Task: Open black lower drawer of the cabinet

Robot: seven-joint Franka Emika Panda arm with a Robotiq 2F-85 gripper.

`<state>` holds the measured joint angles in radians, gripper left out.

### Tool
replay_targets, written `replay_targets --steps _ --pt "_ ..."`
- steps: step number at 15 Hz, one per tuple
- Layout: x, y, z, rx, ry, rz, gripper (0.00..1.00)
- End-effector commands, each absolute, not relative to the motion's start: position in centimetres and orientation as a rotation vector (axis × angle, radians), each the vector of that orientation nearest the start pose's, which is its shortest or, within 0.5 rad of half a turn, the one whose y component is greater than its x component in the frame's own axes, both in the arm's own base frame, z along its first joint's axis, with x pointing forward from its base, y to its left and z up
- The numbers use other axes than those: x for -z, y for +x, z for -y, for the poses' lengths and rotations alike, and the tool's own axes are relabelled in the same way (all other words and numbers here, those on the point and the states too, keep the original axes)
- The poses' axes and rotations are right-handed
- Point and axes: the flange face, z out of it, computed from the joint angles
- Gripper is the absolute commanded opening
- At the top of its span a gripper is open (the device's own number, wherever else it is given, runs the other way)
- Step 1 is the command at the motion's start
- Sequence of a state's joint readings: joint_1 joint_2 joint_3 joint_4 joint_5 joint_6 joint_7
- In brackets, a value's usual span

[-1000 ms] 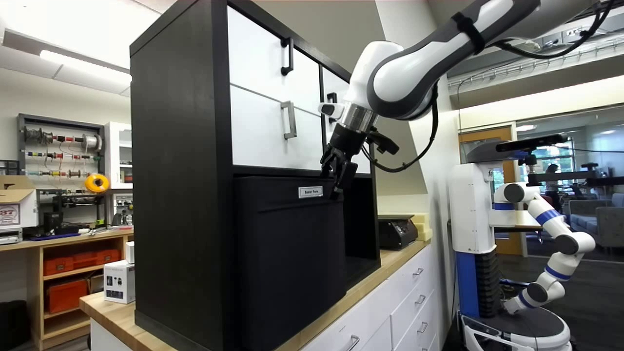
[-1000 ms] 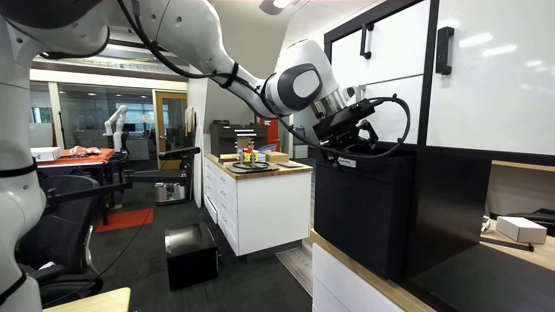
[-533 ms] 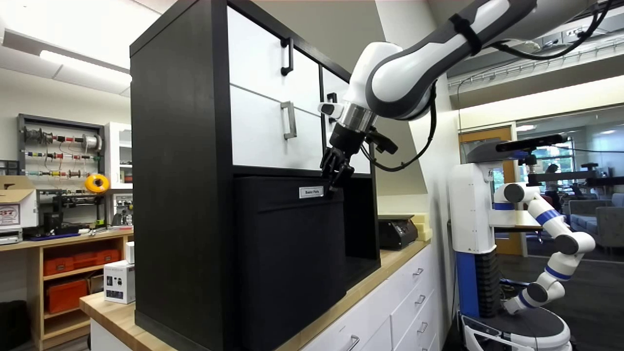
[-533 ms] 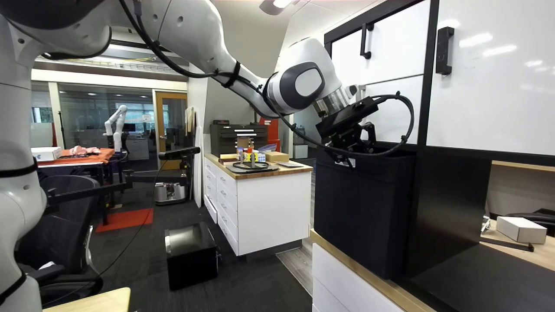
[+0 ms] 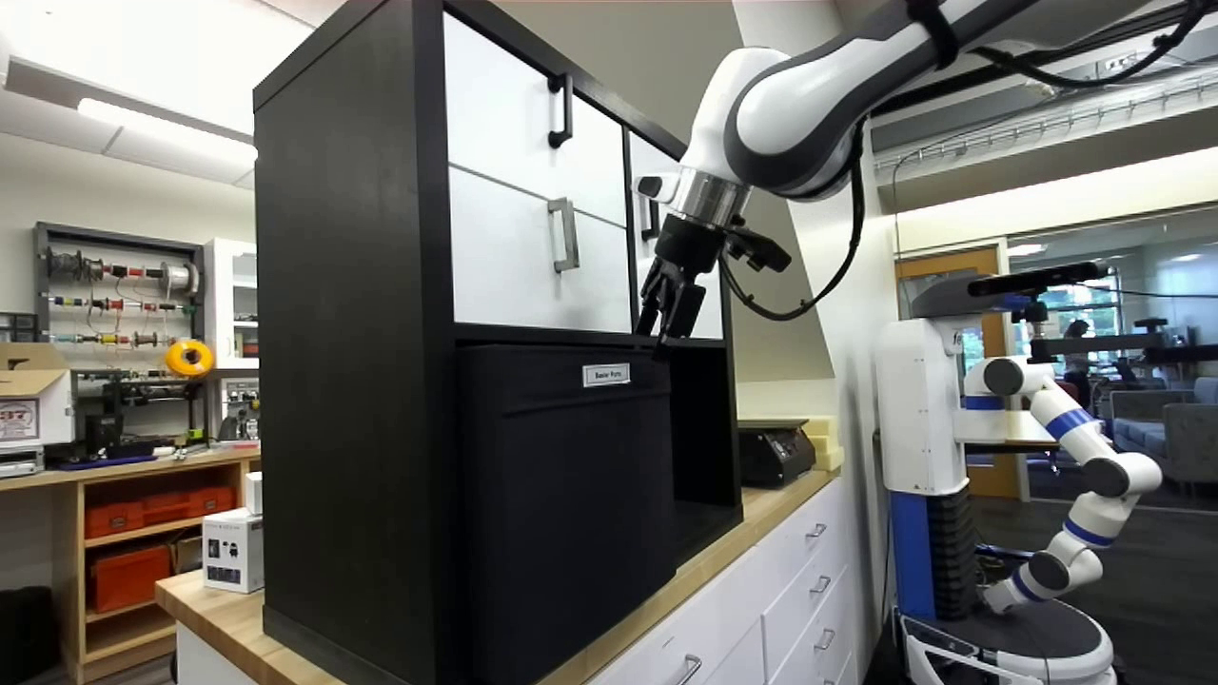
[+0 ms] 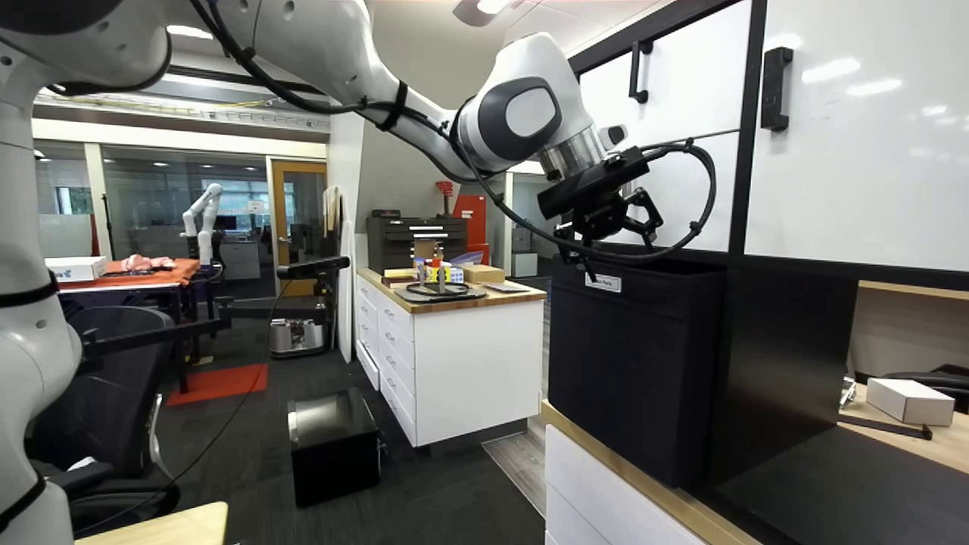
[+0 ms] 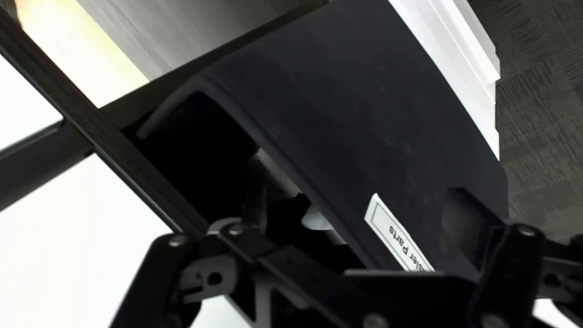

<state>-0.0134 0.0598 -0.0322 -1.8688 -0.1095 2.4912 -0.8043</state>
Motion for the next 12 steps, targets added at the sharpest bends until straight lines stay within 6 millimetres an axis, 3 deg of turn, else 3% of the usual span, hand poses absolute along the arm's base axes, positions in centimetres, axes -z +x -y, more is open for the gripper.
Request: replay_targets --steps 1,4,12 --pt "-56.0 60.7 3.0 0.774 -3.069 1.25 1.0" --pt "-56.1 60.6 3.2 0.813 -3.035 1.263 1.0" --pt "-53.2 62.5 3.9 0.87 -2.931 1.428 1.0"
